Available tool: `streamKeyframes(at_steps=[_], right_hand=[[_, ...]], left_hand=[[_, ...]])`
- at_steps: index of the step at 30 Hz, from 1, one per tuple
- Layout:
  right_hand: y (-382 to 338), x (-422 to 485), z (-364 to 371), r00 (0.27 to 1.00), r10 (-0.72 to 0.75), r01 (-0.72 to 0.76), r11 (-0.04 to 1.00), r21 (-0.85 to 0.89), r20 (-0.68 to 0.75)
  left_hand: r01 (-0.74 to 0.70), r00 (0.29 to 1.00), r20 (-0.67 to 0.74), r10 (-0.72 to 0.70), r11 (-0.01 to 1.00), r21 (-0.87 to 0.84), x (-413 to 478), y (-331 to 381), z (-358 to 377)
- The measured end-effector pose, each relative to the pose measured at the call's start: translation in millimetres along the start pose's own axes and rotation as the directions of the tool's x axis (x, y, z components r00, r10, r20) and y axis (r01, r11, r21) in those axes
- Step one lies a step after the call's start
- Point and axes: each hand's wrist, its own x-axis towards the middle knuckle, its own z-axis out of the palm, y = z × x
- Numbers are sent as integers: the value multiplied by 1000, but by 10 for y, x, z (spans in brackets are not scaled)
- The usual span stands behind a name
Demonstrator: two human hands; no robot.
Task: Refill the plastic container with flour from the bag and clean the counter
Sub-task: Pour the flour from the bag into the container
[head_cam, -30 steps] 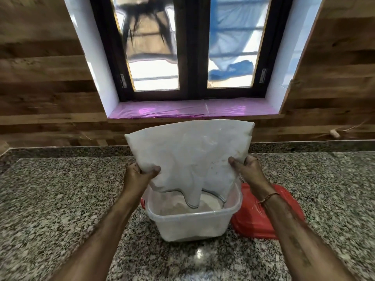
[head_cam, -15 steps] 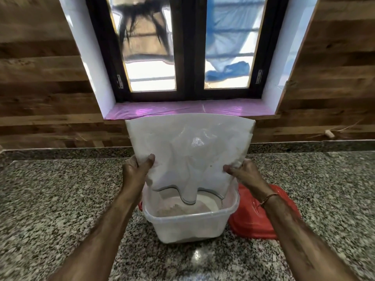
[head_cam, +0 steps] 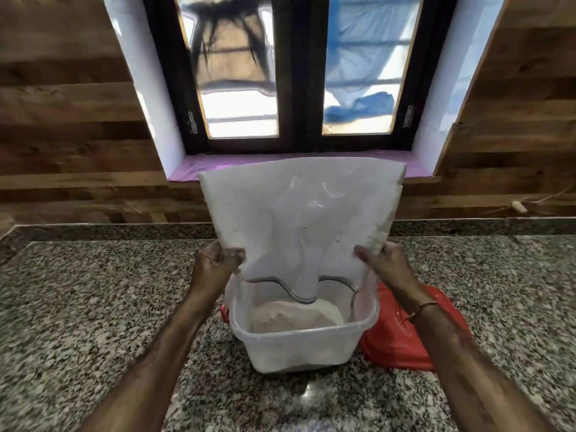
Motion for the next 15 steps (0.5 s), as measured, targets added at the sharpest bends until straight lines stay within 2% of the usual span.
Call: streamKeyframes(at_steps=[2,3,8,11,12,15], right_hand=[[-48,40,-22,999,43,-45,992,118,18],[-45,44,-42,999,39,-41,992,120,20],[-62,6,-52,998,24,-27,998,53,57],[-18,-44,-19,992,0,17,990,-139,123],[17,-65,-26,995,-6,23,987,-162,102],[91,-95,-51,999,15,-16,1000,-21,-35]], left_hand=[[21,998,55,-24,998,67,-31,-37,-11],[28,998,58,-33,996,82,-36,-53,-5],[-1,1000,-26,-4,980,-201,17,50,113],[-2,1000,3,3,957,-289,132,79,164],[1,1000,5,0,957,-289,163,73,177],[4,1000,17,1,949,-316,195,67,221]])
